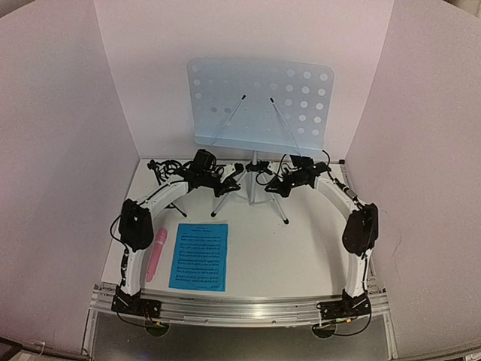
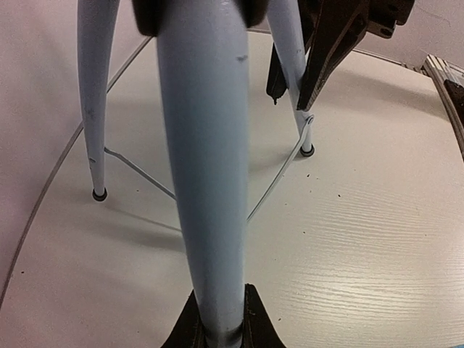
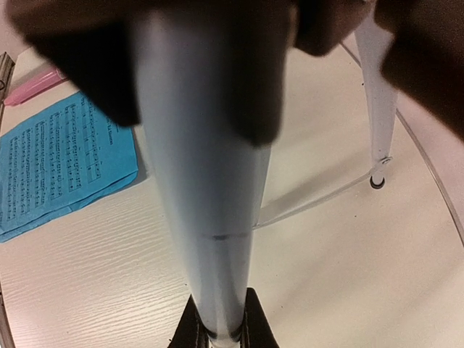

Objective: Set up the instrument practice props

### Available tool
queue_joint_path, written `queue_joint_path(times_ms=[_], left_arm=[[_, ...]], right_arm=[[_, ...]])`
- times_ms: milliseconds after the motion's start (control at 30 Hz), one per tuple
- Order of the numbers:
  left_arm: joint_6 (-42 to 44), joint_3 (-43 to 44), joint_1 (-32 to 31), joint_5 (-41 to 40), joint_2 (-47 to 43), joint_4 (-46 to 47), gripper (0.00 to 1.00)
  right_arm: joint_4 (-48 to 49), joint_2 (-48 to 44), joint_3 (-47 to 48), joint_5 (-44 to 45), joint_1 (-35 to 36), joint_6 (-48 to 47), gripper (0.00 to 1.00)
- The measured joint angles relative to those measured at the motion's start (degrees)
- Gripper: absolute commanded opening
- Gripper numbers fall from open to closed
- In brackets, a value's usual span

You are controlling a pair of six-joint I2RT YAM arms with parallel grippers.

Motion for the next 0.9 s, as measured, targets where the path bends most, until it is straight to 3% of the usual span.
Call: queue_joint_path(times_ms=[300, 467, 667, 900], left_arm=[[0.0, -2.7, 0.7, 0.4, -0.2, 4.0, 0.01], [0.6, -2.6, 1.0, -0.4, -0.2, 3.3, 0.33], [1.6, -2.8, 6.1, -3.8, -0.4, 0.6, 0.49], [-4.9, -7.5, 8.8, -0.9, -4.5, 12.5, 0.54]], right_arm=[[0.6, 0.8, 0.7, 1.8, 0.8, 1.9, 0.0], [0.9, 1.9, 1.8, 1.1, 0.8, 3.2, 0.0], [0.6, 3.1, 3.7, 1.0, -1.1, 7.1, 0.0], [-1.2, 3.9, 5.5, 1.2, -1.4, 7.2, 0.0]])
